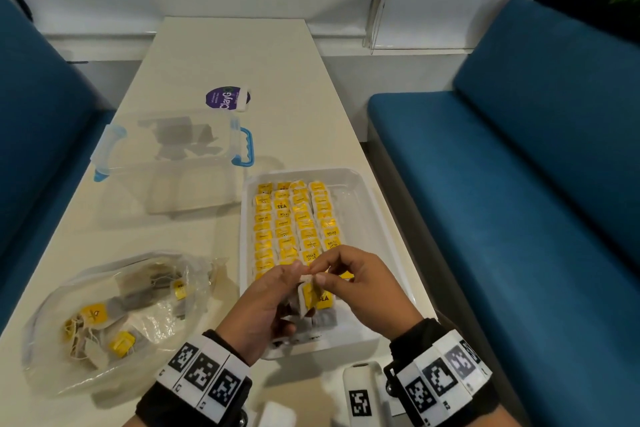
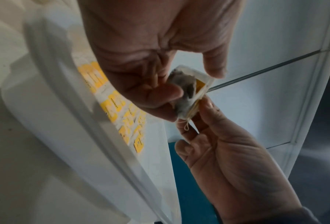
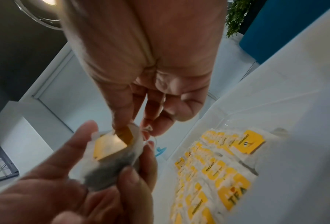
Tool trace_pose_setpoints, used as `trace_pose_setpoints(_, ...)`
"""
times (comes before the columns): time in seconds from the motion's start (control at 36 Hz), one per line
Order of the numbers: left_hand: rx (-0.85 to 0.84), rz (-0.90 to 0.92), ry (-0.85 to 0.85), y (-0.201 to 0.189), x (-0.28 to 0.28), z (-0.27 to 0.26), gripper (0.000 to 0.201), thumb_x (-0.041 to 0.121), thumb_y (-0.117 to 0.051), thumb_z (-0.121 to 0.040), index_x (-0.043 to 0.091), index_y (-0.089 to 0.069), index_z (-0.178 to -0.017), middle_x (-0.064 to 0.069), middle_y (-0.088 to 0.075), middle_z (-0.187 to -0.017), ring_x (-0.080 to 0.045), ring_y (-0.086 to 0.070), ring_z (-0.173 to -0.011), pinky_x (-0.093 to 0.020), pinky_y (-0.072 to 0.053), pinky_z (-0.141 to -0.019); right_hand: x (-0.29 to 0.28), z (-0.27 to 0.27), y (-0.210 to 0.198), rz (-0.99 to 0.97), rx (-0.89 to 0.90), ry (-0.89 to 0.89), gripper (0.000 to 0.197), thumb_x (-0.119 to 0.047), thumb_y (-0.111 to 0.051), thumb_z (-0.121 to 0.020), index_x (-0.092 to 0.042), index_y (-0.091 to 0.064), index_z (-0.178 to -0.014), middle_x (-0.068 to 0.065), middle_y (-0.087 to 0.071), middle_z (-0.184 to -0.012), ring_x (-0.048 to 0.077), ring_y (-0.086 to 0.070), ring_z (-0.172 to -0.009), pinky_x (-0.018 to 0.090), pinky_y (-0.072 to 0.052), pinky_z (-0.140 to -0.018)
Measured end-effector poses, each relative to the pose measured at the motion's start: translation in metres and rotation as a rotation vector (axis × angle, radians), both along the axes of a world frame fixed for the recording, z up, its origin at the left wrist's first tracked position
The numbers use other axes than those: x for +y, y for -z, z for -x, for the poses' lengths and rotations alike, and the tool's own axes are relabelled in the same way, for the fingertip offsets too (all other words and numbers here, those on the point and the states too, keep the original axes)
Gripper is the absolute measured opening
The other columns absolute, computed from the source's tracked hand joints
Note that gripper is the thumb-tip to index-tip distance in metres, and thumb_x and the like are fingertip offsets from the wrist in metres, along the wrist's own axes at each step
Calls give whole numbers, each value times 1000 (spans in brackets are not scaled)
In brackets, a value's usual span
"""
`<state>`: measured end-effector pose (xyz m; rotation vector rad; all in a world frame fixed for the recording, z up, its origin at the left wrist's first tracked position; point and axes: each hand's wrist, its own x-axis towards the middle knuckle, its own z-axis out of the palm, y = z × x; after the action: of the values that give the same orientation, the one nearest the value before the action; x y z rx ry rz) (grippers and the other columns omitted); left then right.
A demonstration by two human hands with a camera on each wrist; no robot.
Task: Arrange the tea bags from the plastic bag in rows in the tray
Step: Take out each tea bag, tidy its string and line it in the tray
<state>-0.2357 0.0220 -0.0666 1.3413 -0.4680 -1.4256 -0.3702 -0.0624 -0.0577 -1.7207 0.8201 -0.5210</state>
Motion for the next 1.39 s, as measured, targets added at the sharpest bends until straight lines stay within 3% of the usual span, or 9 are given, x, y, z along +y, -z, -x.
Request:
trace_pose_setpoints(0.06, -1, 14, 3, 1, 0, 1, 51, 42, -68, -69, 9, -58, -106, 3, -64, -62, -9, -55, -48, -19, -37, -41, 1, -1, 0, -2, -2, 14, 15, -11, -66, -84, -25, -65, -79, -6, -65, -76, 11, -58, -72, 31, -52, -73)
trace_pose_setpoints(0.25, -7, 26, -47, 8, -1, 3, 42, 40, -56, -70, 9, -60, -99, -1, -65, -60, -13, -59, -50, -18, -42, -39, 8, -6, 6, -117, -78, 56, 14, -2, -61, -87, -14, -59, -79, -3, -58, -67, 2, -51, -54, 9, -39, -50)
trace_pose_setpoints(0.39, 16, 8, -80, 9, -2, 5, 32, 39, -53, -82, 10, -59, -95, -4, -64, -63, -14, -59, -48, -19, -43, -39, 11, -8, 7, -193, -66, 47, 18, -9, -70, -82, -21, -59, -88, 1, -51, -74, 14, -47, -57, 12, -39, -46)
trace_pose_setpoints(0.61, 32, 8, -152, 10, -2, 3, 32, 37, -45, -92, 8, -57, -91, -9, -62, -68, -16, -56, -50, -23, -46, -42, 12, -8, 4, -317, -34, 23, 47, 5, -74, -72, -21, -53, -106, 2, -50, -72, 10, -47, -50, 23, -44, -42)
trace_pose_setpoints(0.86, 46, 16, -149, 7, 0, 3, 35, 40, -43, -93, 8, -57, -100, -7, -63, -64, -17, -61, -53, -23, -48, -43, 14, -6, 4, -266, -35, 34, 27, -1, -72, -77, -18, -58, -91, -4, -57, -61, 14, -52, -57, 17, -42, -48)
trace_pose_setpoints(1.0, 43, -19, -152, 7, 0, 3, 36, 39, -41, -95, 8, -59, -102, -13, -65, -77, -19, -60, -55, -26, -48, -43, 17, -9, 5, -135, 11, 27, 25, -9, -79, -72, -25, -60, -78, -9, -52, -70, 0, -45, -58, 12, -41, -60)
trace_pose_setpoints(1.17, 80, -57, -187, 5, 0, 1, 28, 32, -42, -97, 8, -52, -89, -10, -56, -62, -16, -53, -41, -22, -44, -39, 20, -8, 5, -54, 45, -35, 26, -8, -78, -72, -26, -60, -65, -8, -55, -74, 4, -47, -65, 17, -42, -66)
trace_pose_setpoints(1.33, 19, -67, -234, 10, 0, -6, 18, 13, -44, -97, 6, -50, -81, -18, -54, -82, -28, -60, -66, -28, -53, -46, 14, -4, 6, 19, -57, 74, 14, -13, -72, -79, -21, -63, -73, -6, -59, -82, 8, -52, -77, 17, -41, -71)
trace_pose_setpoints(1.39, -24, -54, -201, 11, -1, -7, 14, 6, -43, -95, 7, -52, -84, -13, -61, -72, -29, -62, -69, -30, -54, -51, 11, -4, 7, -22, -82, 102, 9, -11, -67, -84, -13, -62, -78, 0, -59, -76, 13, -53, -73, 26, -45, -70)
